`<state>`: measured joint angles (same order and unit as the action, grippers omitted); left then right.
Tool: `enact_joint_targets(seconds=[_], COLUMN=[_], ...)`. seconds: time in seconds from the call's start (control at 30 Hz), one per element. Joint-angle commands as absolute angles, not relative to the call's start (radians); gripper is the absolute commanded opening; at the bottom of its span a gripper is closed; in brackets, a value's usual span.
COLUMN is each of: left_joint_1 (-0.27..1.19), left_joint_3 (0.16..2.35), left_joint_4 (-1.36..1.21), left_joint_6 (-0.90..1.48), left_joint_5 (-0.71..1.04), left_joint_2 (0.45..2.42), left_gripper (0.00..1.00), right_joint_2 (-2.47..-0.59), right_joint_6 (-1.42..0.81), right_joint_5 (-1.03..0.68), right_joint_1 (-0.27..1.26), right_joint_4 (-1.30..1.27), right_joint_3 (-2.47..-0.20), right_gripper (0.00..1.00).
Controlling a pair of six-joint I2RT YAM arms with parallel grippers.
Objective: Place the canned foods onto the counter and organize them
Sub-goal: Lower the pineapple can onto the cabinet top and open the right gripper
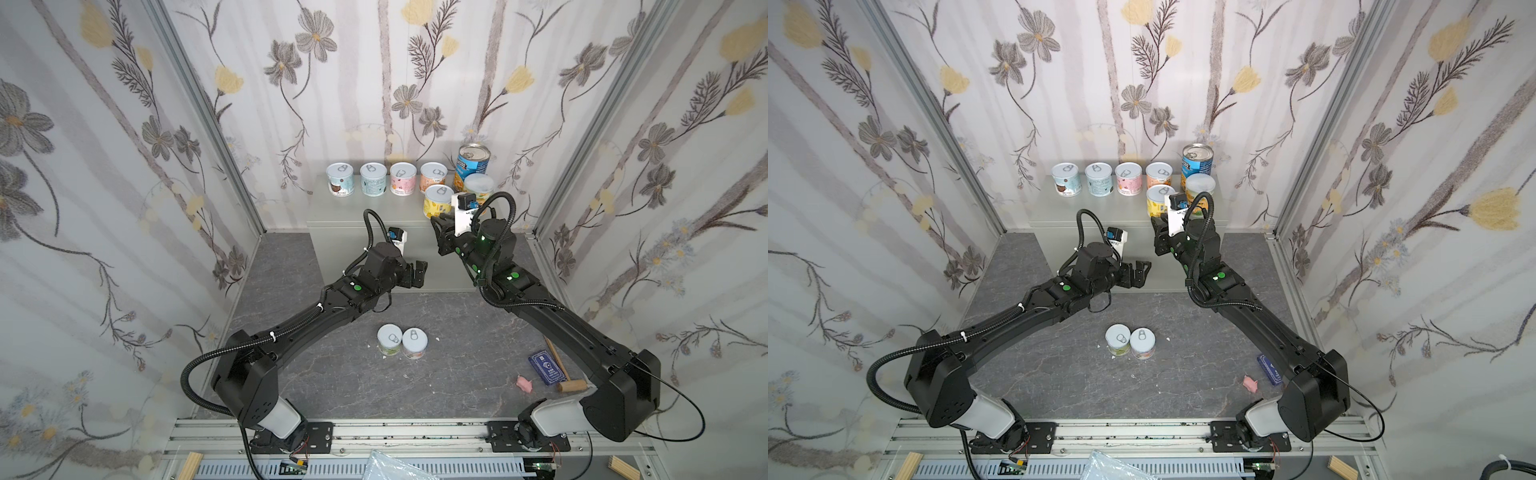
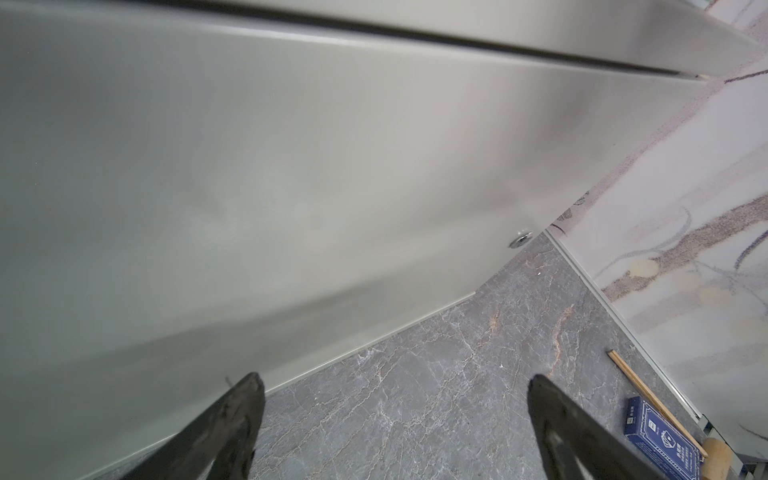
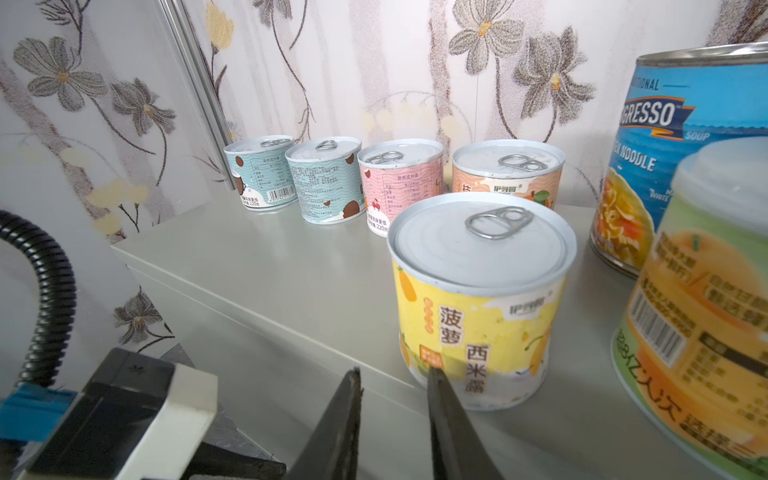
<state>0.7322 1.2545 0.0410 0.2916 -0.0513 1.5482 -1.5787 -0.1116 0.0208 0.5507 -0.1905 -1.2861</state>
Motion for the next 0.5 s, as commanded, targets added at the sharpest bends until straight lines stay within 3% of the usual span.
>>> enact_joint_targets(seconds=[0.0, 0.47], left_joint_1=[0.732, 0.732], left_joint_3=[1.257, 1.266], left_joint_4=[0.038, 0.043], left_joint_6=[0.296, 0.296], left_joint_5=[-0.061, -0.054], left_joint_2=[1.548, 1.554], left_gripper=[1.00, 1.00], right_joint_2=[-1.558, -1.590], right_joint_6=[-0.114, -0.114], right_joint_5=[0.063, 0.069], right_joint_1=[0.550, 0.528], right_joint_4=[-0.220, -0.224], right_joint_3=[-1.260, -1.293], right_gripper=[0.29, 0.29])
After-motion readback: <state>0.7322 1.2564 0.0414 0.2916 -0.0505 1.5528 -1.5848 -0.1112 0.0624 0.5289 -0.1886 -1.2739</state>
